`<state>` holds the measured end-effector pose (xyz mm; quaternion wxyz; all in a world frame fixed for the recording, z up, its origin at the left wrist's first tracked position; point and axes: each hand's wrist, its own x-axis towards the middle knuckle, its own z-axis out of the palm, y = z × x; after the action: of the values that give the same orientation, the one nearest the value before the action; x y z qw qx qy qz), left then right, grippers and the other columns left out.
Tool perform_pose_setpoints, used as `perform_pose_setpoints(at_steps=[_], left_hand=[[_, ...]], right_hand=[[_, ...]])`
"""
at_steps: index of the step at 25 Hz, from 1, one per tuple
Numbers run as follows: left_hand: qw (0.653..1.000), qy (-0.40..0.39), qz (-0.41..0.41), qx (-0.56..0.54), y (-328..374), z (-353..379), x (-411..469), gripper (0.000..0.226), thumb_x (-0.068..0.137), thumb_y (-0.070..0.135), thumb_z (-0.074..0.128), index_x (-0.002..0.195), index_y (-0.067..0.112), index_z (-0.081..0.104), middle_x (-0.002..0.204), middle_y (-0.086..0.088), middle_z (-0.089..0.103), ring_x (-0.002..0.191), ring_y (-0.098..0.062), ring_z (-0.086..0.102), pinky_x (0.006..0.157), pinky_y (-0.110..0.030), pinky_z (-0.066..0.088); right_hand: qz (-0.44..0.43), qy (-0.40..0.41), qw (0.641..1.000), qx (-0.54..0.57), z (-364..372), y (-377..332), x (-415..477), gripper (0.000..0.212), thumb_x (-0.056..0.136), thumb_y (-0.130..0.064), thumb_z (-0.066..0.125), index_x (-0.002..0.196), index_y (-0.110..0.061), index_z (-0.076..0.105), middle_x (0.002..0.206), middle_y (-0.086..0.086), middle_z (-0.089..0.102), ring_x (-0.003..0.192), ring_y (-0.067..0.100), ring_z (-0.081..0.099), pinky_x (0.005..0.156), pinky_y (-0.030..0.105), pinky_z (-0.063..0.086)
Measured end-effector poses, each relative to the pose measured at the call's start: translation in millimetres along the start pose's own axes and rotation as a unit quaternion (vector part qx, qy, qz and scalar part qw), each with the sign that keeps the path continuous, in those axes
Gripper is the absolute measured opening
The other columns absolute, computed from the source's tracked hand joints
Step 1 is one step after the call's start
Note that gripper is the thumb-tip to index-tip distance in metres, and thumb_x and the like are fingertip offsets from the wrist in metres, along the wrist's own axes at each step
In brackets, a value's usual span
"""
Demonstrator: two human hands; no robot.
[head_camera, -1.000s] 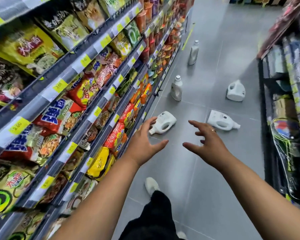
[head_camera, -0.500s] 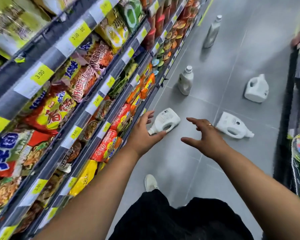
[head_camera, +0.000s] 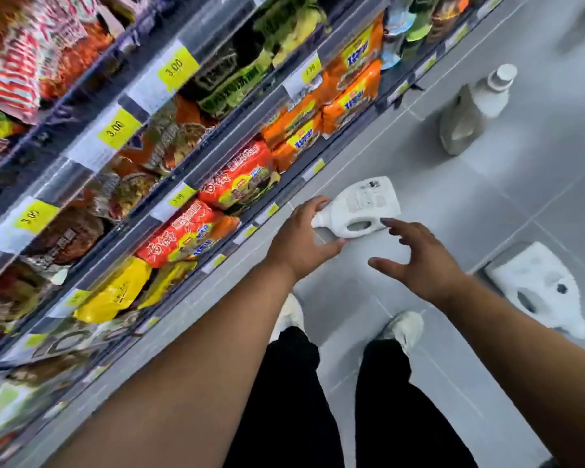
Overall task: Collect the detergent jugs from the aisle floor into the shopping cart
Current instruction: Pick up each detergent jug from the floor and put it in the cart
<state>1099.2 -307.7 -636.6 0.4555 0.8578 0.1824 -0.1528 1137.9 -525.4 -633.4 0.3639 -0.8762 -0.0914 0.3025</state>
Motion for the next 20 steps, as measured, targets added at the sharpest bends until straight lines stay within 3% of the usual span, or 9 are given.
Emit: perform_pose_setpoints(at_steps=[3, 5, 8, 11, 14, 16, 17, 20], left_hand=[[0.999, 0.02, -0.042, -0.02, -49.6, 40.2, 45.9, 0.072, 0.077, 0.027, 0.079, 0.139, 0.022, 0.043, 0.134, 0.003, 0.051, 0.115, -0.01, 0.05, 0.09, -0.017, 0.038], [0.998, 0.016, -0.055, -0.018, -84.8, 63.0, 72.9, 0.073, 0.077, 0.026, 0.079, 0.139, 0.021, 0.042, 0.134, 0.002, 0.051, 0.114, -0.009, 0.05, 0.09, -0.018, 0.039], [0.998, -0.009, -0.059, 0.004, -153.7, 96.3, 116.7, 0.076, 0.076, 0.026, 0.08, 0.141, 0.019, 0.04, 0.135, -0.003, 0.049, 0.117, -0.014, 0.049, 0.096, -0.025, 0.041], [0.998, -0.01, -0.066, -0.001, -220.4, 129.0, 159.2, 0.08, 0.075, 0.025, 0.081, 0.142, 0.019, 0.038, 0.13, -0.005, 0.048, 0.113, -0.014, 0.048, 0.097, -0.023, 0.04], [0.998, -0.007, -0.064, 0.012, -277.7, 159.7, 197.7, 0.082, 0.071, 0.03, 0.082, 0.141, 0.021, 0.039, 0.121, 0.0, 0.046, 0.105, -0.011, 0.046, 0.09, -0.009, 0.036], [0.998, -0.008, -0.065, 0.024, -312.5, 179.1, 223.6, 0.087, 0.066, 0.043, 0.08, 0.141, 0.025, 0.039, 0.126, -0.001, 0.047, 0.104, -0.008, 0.044, 0.086, 0.0, 0.03], [0.997, -0.011, -0.064, 0.031, -327.0, 187.0, 234.6, 0.089, 0.064, 0.05, 0.078, 0.141, 0.027, 0.039, 0.131, -0.002, 0.047, 0.107, -0.009, 0.044, 0.089, -0.002, 0.029], [0.996, -0.035, -0.066, 0.05, -359.2, 206.8, 256.9, 0.094, 0.063, 0.055, 0.08, 0.142, 0.032, 0.036, 0.14, -0.004, 0.04, 0.124, -0.019, 0.043, 0.103, -0.023, 0.035]], right_hand=[[0.005, -0.029, 1.0, -0.003, 34.5, 50.7, 59.6, 0.069, 0.072, -0.041, 0.079, 0.134, -0.031, 0.05, 0.129, 0.001, 0.053, 0.118, 0.021, 0.053, 0.101, 0.034, 0.041], [0.014, -0.049, 0.999, -0.013, 60.6, 84.9, 88.9, 0.072, 0.07, -0.044, 0.078, 0.135, -0.031, 0.049, 0.13, 0.002, 0.053, 0.119, 0.022, 0.052, 0.102, 0.039, 0.041], [0.028, -0.052, 0.998, -0.037, 112.7, 137.9, 135.5, 0.072, 0.07, -0.042, 0.08, 0.134, -0.03, 0.05, 0.13, 0.002, 0.054, 0.119, 0.021, 0.052, 0.1, 0.031, 0.039], [0.033, -0.061, 0.995, -0.069, 158.6, 186.7, 186.7, 0.074, 0.069, -0.044, 0.08, 0.134, -0.027, 0.051, 0.134, 0.007, 0.052, 0.123, 0.026, 0.049, 0.104, 0.037, 0.038], [0.024, -0.064, 0.991, -0.112, 196.8, 230.3, 232.6, 0.077, 0.067, -0.047, 0.078, 0.135, -0.023, 0.051, 0.138, 0.013, 0.05, 0.127, 0.034, 0.043, 0.107, 0.043, 0.034], [0.016, -0.079, 0.986, -0.145, 224.8, 259.6, 260.0, 0.08, 0.068, -0.047, 0.079, 0.137, -0.02, 0.048, 0.142, 0.015, 0.044, 0.129, 0.036, 0.039, 0.106, 0.045, 0.034], [0.012, -0.095, 0.982, -0.165, 237.3, 271.9, 271.3, 0.083, 0.068, -0.048, 0.079, 0.138, -0.019, 0.045, 0.143, 0.015, 0.042, 0.13, 0.036, 0.038, 0.105, 0.046, 0.034], [0.022, -0.117, 0.972, -0.205, 261.3, 295.7, 293.4, 0.089, 0.068, -0.054, 0.075, 0.141, -0.016, 0.041, 0.144, 0.017, 0.041, 0.13, 0.037, 0.039, 0.106, 0.044, 0.032]])
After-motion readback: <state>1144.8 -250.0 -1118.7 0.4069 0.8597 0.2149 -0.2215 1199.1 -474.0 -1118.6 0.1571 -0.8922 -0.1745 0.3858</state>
